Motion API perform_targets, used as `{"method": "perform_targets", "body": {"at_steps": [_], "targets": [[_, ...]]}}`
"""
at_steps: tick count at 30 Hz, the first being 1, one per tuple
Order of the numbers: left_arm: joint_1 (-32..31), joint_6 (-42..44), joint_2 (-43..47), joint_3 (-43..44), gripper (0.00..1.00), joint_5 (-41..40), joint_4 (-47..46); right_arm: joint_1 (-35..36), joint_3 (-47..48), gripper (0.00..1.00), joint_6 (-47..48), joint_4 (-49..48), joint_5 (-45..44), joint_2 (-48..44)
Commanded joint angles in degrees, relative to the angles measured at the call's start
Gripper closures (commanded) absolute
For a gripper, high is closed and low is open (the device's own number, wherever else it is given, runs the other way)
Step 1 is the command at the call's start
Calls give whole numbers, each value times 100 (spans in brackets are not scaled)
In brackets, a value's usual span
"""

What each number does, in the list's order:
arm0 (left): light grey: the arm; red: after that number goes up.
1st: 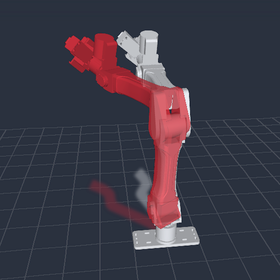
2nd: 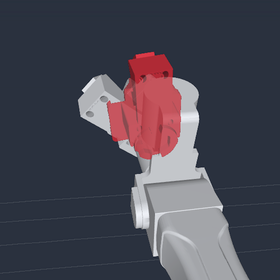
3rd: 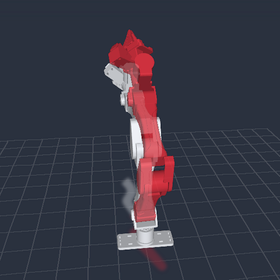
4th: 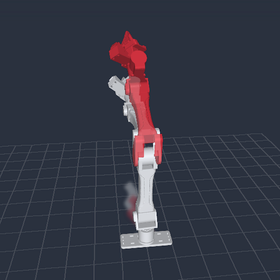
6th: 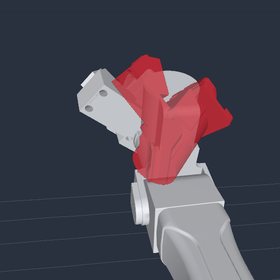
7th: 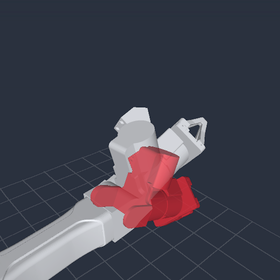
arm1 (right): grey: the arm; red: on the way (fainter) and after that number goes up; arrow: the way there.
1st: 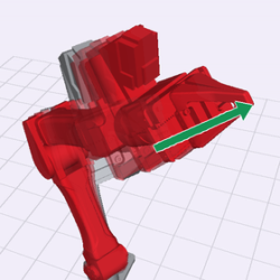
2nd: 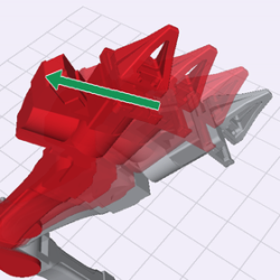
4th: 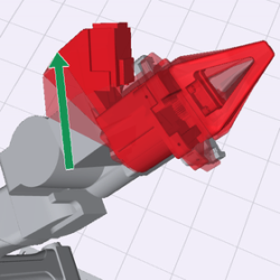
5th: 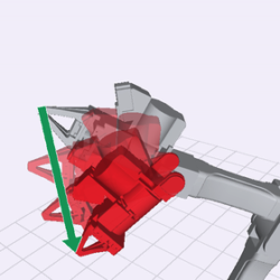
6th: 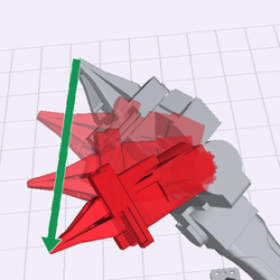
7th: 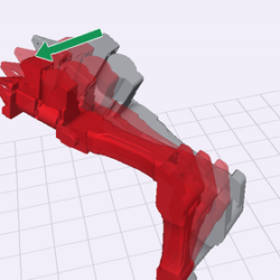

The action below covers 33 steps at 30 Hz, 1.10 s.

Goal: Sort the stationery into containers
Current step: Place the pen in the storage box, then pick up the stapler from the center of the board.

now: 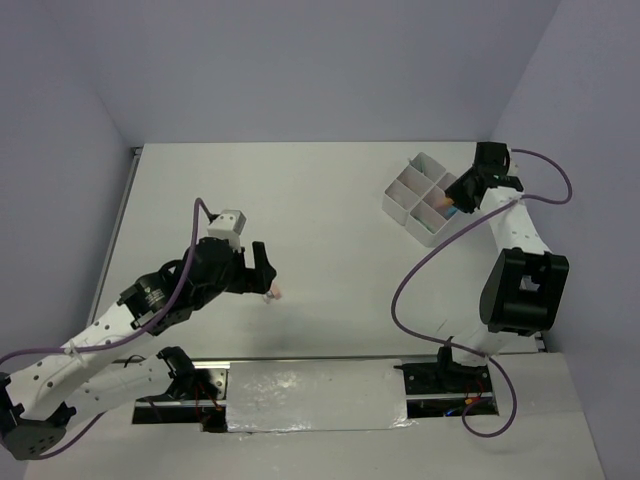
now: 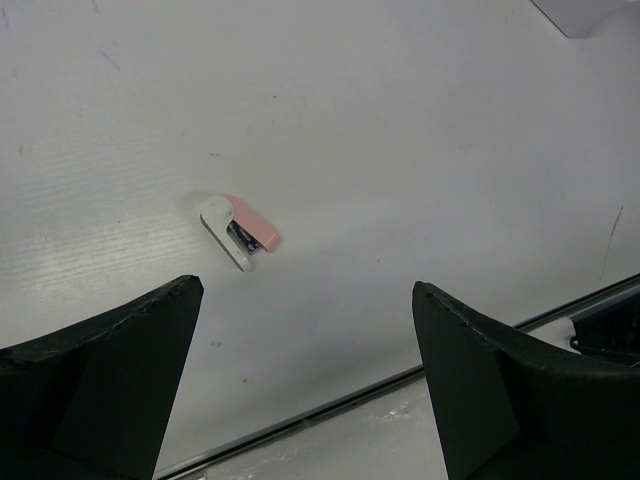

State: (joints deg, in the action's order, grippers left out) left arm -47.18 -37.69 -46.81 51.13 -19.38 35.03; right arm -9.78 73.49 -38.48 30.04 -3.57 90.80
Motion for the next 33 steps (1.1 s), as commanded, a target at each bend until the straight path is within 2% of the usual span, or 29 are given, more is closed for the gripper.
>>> {"method": "perform_targets", "body": {"at_steps": [1, 2, 3, 4, 10, 14, 17, 18, 19, 21, 22, 25, 28, 33], "targets": [[-11, 69, 14, -60, 1, 180, -242, -59, 411, 60, 16, 168, 15, -10], [-11, 60, 14, -95, 1, 180, -233, -59, 437, 55, 16, 169, 15, -36], [-11, 52, 14, -104, 1, 171, -224, -59, 507, 54, 16, 186, -3, -89], [-11, 43, 5, -112, 1, 180, -224, -59, 560, 46, 16, 230, -73, -98], [-19, -10, -30, -218, 1, 197, -277, -59, 570, 44, 16, 283, -38, -396], [-19, -255, -118, -262, 1, -48, -190, 20, 561, 43, 16, 257, 504, -835], [-11, -651, -285, -315, 1, -435, -84, 283, 430, 41, 16, 222, 953, -1493], [-2, -826, -407, -332, 1, -540, -75, 562, 333, 4, 16, 152, 1120, -1661], [-2, -923, -469, -323, 1, -576, -75, 730, 237, 0, 16, 90, 1270, -1810], [16, -1125, -714, -297, 1, -681, 4, 1195, -115, 0, 16, -59, 1516, -2215], [24, -1370, -803, -236, 1, -829, 65, 1598, -212, 0, 16, -60, 1465, -2312], [60, -1750, -1137, -148, 1, -1015, 268, 2197, -1018, 0, 16, -208, 1403, -2891], [103, -2022, -1366, -165, 1, -1173, 320, 2707, -1590, 0, 16, -306, 1491, -3278], [121, -3006, -1866, -7, 1, -1499, 768, 3157, -2181, 0, 16, -482, 1526, -3745]]}}
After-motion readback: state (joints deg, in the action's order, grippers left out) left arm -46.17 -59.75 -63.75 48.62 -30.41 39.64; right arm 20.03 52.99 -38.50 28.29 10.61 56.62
